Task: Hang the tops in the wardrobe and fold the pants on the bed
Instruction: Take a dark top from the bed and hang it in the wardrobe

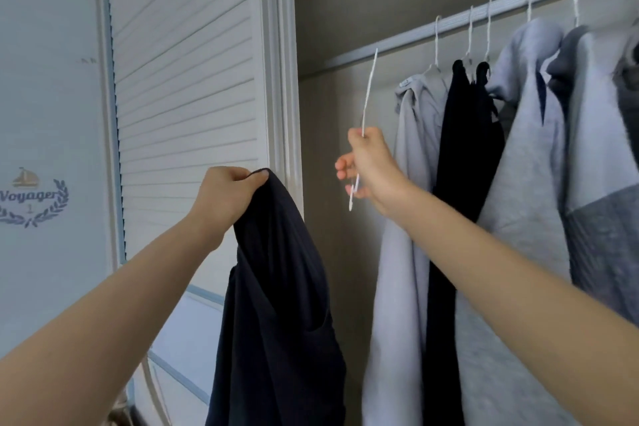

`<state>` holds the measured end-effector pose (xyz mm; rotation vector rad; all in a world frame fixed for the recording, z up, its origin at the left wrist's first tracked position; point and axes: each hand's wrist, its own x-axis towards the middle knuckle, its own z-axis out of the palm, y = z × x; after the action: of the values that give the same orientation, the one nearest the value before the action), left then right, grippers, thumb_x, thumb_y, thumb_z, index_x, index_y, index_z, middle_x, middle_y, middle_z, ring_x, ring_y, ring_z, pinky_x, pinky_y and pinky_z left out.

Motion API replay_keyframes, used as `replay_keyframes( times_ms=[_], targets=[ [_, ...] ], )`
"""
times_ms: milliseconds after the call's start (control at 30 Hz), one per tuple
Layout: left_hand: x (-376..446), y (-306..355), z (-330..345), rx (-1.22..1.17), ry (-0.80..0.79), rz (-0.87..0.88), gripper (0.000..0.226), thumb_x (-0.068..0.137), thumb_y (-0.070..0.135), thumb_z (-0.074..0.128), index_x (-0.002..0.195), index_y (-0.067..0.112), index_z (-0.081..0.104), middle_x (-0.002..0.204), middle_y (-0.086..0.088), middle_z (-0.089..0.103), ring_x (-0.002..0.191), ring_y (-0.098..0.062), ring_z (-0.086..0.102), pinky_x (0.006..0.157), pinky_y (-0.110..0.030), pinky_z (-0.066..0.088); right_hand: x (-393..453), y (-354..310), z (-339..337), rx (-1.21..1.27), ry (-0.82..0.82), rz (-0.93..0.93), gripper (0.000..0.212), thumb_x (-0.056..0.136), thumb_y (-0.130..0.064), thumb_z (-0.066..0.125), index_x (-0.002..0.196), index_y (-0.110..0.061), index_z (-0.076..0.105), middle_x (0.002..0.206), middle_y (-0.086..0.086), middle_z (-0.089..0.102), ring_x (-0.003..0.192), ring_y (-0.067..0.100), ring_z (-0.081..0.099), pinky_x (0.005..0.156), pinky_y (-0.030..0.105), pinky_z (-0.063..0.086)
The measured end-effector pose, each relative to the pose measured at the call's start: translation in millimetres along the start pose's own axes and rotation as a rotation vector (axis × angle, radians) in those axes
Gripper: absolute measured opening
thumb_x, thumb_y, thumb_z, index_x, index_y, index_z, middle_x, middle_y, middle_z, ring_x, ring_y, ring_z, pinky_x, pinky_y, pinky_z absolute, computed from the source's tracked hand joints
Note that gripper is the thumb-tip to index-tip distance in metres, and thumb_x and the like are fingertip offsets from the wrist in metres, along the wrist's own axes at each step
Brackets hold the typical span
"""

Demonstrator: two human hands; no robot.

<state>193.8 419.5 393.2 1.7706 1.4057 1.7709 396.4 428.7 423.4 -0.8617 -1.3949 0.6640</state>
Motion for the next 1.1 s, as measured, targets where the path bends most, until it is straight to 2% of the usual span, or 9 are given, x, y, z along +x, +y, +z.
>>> replay_keyframes(
  times_ms=[67, 200, 333, 433, 600, 800, 900, 1000, 1100],
  targets=[
    [-12.3, -0.4, -0.5, 0.007, -0.041, -0.044, 0.026, 0.090, 0.035, 0.064, 0.077, 0.012, 0.062, 0.072, -0.005, 0.043, 0.066, -0.020, 0.042, 0.058, -0.029, 0.034, -51.3, 11.5, -16.7, 0.060, -0.100, -0.017, 0.012, 0.099, -0.039, 0.036, 0.098, -0.030, 0.044, 0.061, 0.000, 0.058, 0.054, 0.013, 0.053, 0.052, 0.026, 0.039],
    [-38.9, -6.3, 4.1, 0.040, -0.047, -0.149, 0.038, 0.091, 0.036, 0.063, 0.084, -0.001, 0.070, 0.078, -0.008, 0.060, 0.069, -0.021, 0.057, 0.065, -0.029, 0.045, -142.9, 29.0, -55.2, 0.238, -0.273, -0.056, 0.023, 0.093, -0.048, 0.042, 0.106, -0.034, 0.054, 0.059, 0.006, 0.056, 0.052, 0.018, 0.052, 0.052, 0.029, 0.042],
    [-86.2, -20.1, 14.8, 0.101, -0.112, -0.252, 0.030, 0.091, 0.036, 0.064, 0.080, 0.009, 0.073, 0.081, -0.006, 0.071, 0.073, -0.019, 0.066, 0.061, -0.026, 0.049, -220.3, 37.6, -100.0, 0.327, -0.390, 0.003, 0.032, 0.095, -0.048, 0.042, 0.117, -0.031, 0.057, 0.060, 0.010, 0.052, 0.050, 0.020, 0.047, 0.056, 0.029, 0.042],
    [-110.4, -41.5, 20.3, 0.230, -0.085, -0.281, 0.043, 0.093, 0.035, 0.059, 0.074, -0.003, 0.066, 0.073, -0.013, 0.062, 0.071, -0.029, 0.060, 0.070, -0.034, 0.049, -256.6, 35.6, -128.9, 0.367, -0.390, 0.053, 0.036, 0.096, -0.044, 0.042, 0.121, -0.024, 0.057, 0.059, 0.010, 0.050, 0.048, 0.019, 0.045, 0.057, 0.033, 0.038],
    [-144.2, -55.7, 30.0, 0.313, -0.075, -0.363, 0.046, 0.093, 0.036, 0.059, 0.059, 0.004, 0.056, 0.061, -0.009, 0.049, 0.063, -0.026, 0.048, 0.060, -0.030, 0.035, -316.5, 26.3, -185.8, 0.441, -0.512, 0.201, 0.041, 0.094, -0.043, 0.044, 0.125, -0.019, 0.057, 0.055, 0.010, 0.044, 0.043, 0.019, 0.038, 0.053, 0.029, 0.039],
    [-159.2, -54.3, 24.7, 0.310, -0.077, -0.383, 0.041, 0.092, 0.040, 0.060, 0.075, 0.004, 0.066, 0.071, -0.011, 0.054, 0.070, -0.026, 0.050, 0.062, -0.031, 0.037, -346.6, 27.8, -237.5, 0.457, -0.631, 0.293, 0.049, 0.093, -0.048, 0.052, 0.131, -0.017, 0.052, 0.054, 0.007, 0.042, 0.040, 0.015, 0.035, 0.059, 0.030, 0.046],
    [-167.4, -48.1, 21.5, 0.339, -0.178, -0.362, 0.044, 0.090, 0.046, 0.062, 0.073, 0.005, 0.069, 0.064, -0.009, 0.057, 0.061, -0.026, 0.053, 0.055, -0.027, 0.038, -350.8, 30.9, -250.7, 0.434, -0.676, 0.291, 0.051, 0.091, -0.049, 0.054, 0.131, -0.018, 0.052, 0.053, 0.005, 0.042, 0.039, 0.014, 0.034, 0.066, 0.037, 0.049],
    [-179.9, -28.0, 29.4, 0.307, -0.332, -0.285, 0.040, 0.087, 0.053, 0.064, 0.075, 0.017, 0.077, 0.070, -0.003, 0.073, 0.060, -0.015, 0.068, 0.060, -0.024, 0.049, -349.1, 39.1, -244.1, 0.362, -0.703, 0.307, 0.048, 0.092, -0.049, 0.052, 0.132, -0.021, 0.053, 0.053, 0.004, 0.043, 0.041, 0.015, 0.032, 0.058, 0.032, 0.042],
    [-197.3, -1.8, 47.2, 0.324, -0.517, -0.184, 0.041, 0.088, 0.049, 0.064, 0.058, 0.022, 0.072, 0.054, 0.004, 0.063, 0.049, -0.009, 0.060, 0.059, -0.023, 0.043, -347.7, 54.9, -228.1, 0.284, -0.651, 0.297, 0.038, 0.095, -0.044, 0.047, 0.127, -0.027, 0.059, 0.055, 0.003, 0.046, 0.046, 0.015, 0.037, 0.059, 0.034, 0.038]
  ],
)
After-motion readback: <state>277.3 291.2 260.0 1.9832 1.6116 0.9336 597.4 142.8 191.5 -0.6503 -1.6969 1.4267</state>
